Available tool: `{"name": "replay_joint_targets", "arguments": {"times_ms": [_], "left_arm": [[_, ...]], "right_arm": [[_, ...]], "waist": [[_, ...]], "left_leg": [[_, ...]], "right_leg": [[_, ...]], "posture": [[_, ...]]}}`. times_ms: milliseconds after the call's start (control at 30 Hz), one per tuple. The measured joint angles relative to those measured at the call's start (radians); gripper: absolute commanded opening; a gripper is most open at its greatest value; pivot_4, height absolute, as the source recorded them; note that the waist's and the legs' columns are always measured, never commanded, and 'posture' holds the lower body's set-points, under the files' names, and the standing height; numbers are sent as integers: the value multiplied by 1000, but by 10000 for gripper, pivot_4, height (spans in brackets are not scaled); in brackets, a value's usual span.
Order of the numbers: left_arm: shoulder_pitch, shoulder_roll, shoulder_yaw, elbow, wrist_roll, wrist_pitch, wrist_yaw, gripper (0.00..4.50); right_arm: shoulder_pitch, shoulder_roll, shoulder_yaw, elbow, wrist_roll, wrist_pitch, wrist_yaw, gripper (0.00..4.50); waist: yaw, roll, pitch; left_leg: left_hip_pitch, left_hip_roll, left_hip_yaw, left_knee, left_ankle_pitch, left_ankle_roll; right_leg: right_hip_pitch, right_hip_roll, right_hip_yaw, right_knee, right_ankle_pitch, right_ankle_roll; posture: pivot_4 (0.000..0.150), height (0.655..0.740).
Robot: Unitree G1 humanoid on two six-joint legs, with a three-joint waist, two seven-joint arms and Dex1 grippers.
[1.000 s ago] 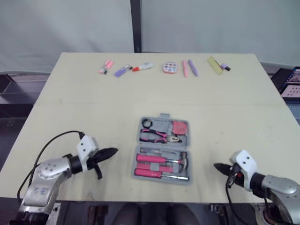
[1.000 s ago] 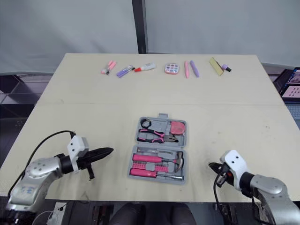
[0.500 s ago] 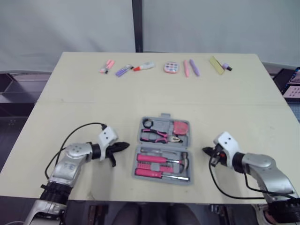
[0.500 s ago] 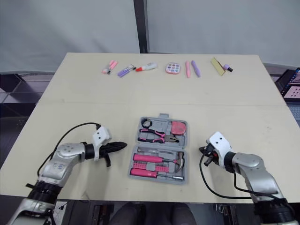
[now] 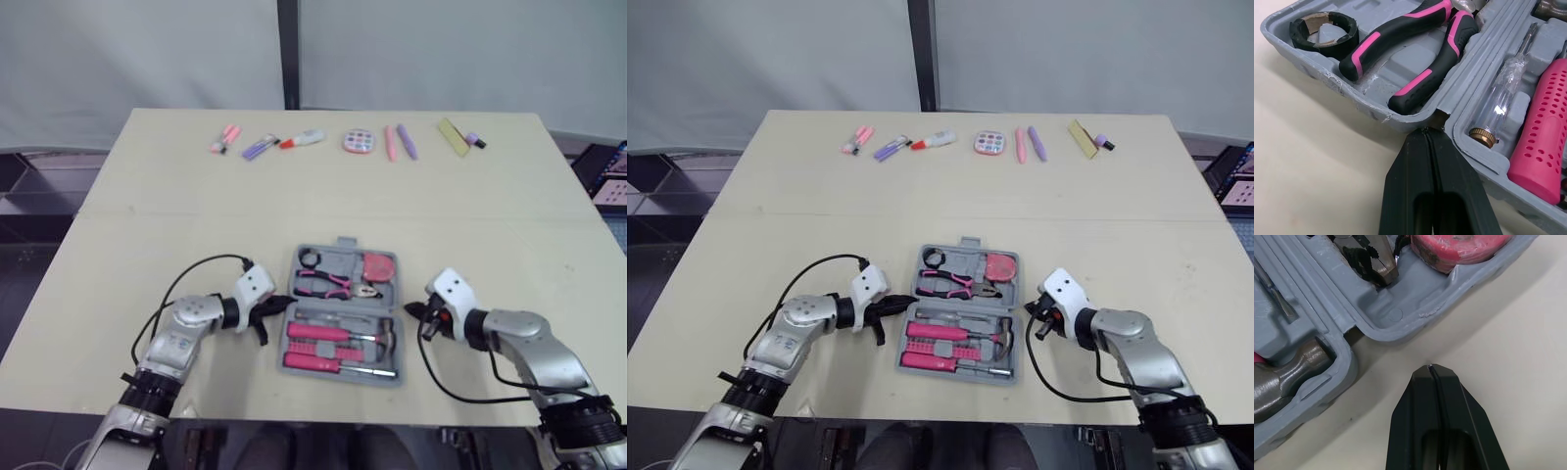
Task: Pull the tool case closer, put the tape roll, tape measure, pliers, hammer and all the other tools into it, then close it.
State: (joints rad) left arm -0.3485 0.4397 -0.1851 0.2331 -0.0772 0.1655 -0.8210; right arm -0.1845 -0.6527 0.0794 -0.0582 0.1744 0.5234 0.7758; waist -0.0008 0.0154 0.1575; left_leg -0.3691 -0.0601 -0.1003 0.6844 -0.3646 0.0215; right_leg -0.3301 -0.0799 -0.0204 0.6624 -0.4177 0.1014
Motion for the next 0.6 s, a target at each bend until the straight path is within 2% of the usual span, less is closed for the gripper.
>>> {"name": "replay_joint_targets", "arguments": {"times_ms": [367,600], "left_arm": [[1,-28,2,43,7,-57,17,0],[30,-27,3,-6,6,-33,17,0]], "right_arm": [[-7,22,24,-16,-17,5,-2,453],[4,18,34,-50,-17,26,7,453]], "waist": [[2,0,-1],[1,0,-1]], "left_leg": [[1,0,0,0,0,0],[0,0,0,0,0,0]], "right_leg": [[1,0,0,0,0,0],[1,0,0,0,0,0]], "posture": [[1500,7134],[1500,7134]]}}
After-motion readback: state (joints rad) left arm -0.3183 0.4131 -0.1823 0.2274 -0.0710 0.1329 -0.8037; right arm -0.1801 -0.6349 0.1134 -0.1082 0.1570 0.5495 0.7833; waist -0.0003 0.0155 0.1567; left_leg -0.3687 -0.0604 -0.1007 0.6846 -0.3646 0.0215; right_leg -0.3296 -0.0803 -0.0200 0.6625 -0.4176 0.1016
